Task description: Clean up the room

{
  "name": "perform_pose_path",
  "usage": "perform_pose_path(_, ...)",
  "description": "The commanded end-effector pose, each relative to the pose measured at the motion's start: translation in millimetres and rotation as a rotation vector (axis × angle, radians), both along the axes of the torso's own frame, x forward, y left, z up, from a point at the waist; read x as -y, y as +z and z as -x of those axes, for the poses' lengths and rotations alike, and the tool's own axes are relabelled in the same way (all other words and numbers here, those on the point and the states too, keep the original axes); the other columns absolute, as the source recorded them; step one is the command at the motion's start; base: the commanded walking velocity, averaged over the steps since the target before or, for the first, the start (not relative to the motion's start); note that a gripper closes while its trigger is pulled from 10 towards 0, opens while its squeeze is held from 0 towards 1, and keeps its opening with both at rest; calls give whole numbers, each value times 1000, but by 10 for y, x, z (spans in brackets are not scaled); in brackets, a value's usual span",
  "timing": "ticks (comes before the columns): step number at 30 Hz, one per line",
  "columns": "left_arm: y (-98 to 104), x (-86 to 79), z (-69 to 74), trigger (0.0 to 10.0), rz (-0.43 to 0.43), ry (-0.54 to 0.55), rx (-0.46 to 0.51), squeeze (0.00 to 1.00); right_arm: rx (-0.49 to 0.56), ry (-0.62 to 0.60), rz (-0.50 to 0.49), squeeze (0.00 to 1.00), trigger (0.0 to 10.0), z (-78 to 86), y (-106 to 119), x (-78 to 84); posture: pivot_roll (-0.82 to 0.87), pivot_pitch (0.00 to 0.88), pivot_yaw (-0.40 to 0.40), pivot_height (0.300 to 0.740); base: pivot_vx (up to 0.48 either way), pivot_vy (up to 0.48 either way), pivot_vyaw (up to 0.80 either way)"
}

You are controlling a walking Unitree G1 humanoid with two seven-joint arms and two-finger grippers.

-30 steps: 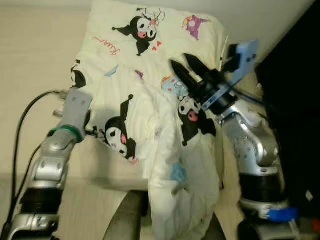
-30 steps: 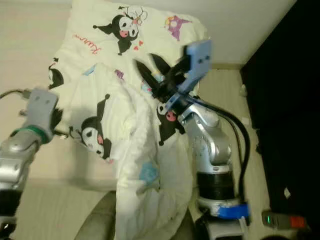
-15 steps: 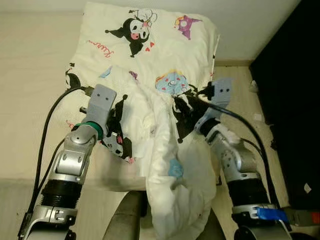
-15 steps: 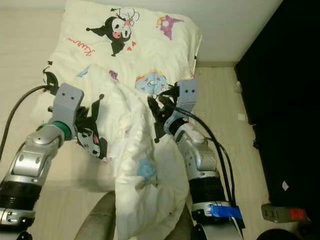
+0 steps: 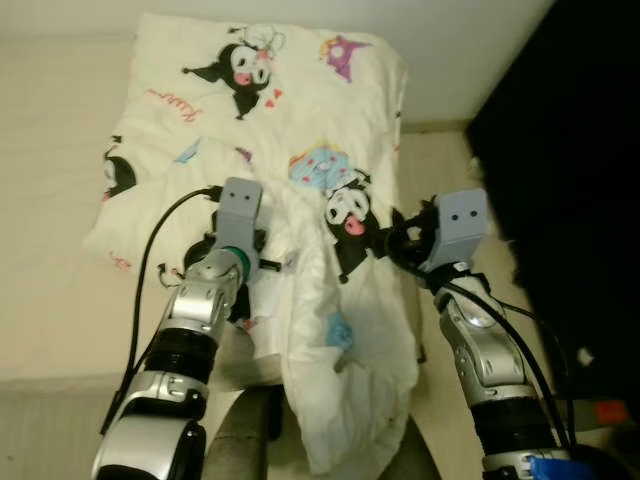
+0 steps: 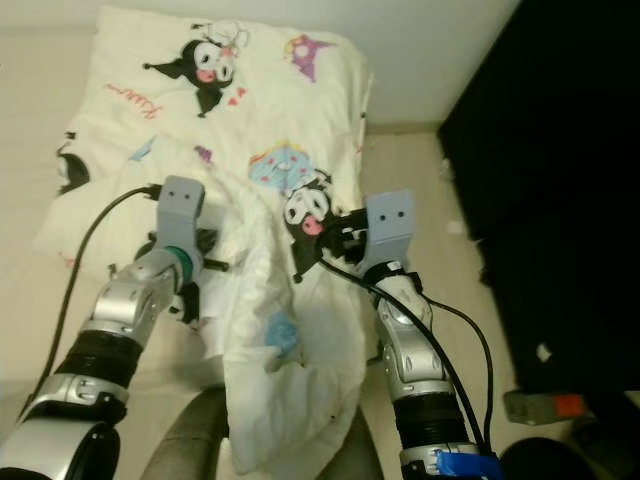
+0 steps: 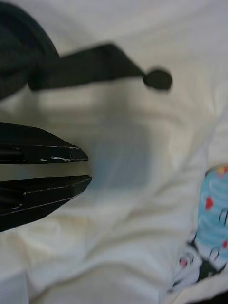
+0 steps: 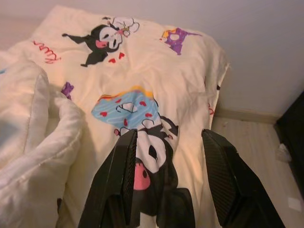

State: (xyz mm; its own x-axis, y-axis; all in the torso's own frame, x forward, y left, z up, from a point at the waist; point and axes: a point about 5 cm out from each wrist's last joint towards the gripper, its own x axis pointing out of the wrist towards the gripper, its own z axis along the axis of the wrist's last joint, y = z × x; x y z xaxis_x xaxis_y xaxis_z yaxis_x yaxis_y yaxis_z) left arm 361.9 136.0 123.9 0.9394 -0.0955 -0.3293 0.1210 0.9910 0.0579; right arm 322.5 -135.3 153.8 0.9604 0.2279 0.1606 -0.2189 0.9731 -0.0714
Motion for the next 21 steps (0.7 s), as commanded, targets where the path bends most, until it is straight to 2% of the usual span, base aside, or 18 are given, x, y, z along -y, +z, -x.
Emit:
perform_pose_path(1, -155, -22, 58, 10000, 4, 6, -49, 0, -45, 6, 2, 0, 10000, 45, -126, 6, -112, 278, -36, 740, 0, 0, 0)
perform_pose_path(2, -169, -20, 60, 10000, 2, 6, -43, 0, -55, 9, 9, 0, 10000, 54, -156, 0, -112, 278, -36, 740, 0, 0, 0)
perform_pose_path(3, -198, 0, 68, 10000, -17, 11, -26, 384, -94, 16, 4, 0, 10000, 86, -263, -6, -111, 279, -61, 740, 0, 0, 0)
perform_pose_path(4, -198, 0, 68, 10000, -17, 11, -26, 384, -94, 16, 4, 0, 10000, 86, -263, -6, -111, 279, -61, 740, 0, 0, 0)
perform_pose_path(5, -217, 19, 76, 10000, -39, 19, -7, 1000, -129, 14, 1, 0, 10000, 117, -361, -5, -107, 278, -62, 740, 0, 0, 0)
perform_pose_path(7, -215, 56, 80, 10000, -68, 25, 39, 1000, -168, 15, -9, 0, 10000, 159, -480, -14, -101, 278, -59, 740, 0, 0, 0)
perform_pose_path(13, -149, 135, 38, 10000, -64, 12, 94, 1000, -172, 28, -23, 0, 10000, 180, -516, -60, -88, 282, -32, 740, 0, 0, 0)
perform_pose_path(17, -105, 206, 3, 10000, -57, -21, 105, 1000, -170, 33, -32, 0, 10000, 180, -513, -83, -79, 284, -26, 740, 0, 0, 0)
perform_pose_path(21, -133, 295, -31, 10000, -88, -43, 78, 1000, -171, 35, -37, 0, 10000, 171, -517, -105, -74, 292, -14, 740, 0, 0, 0)
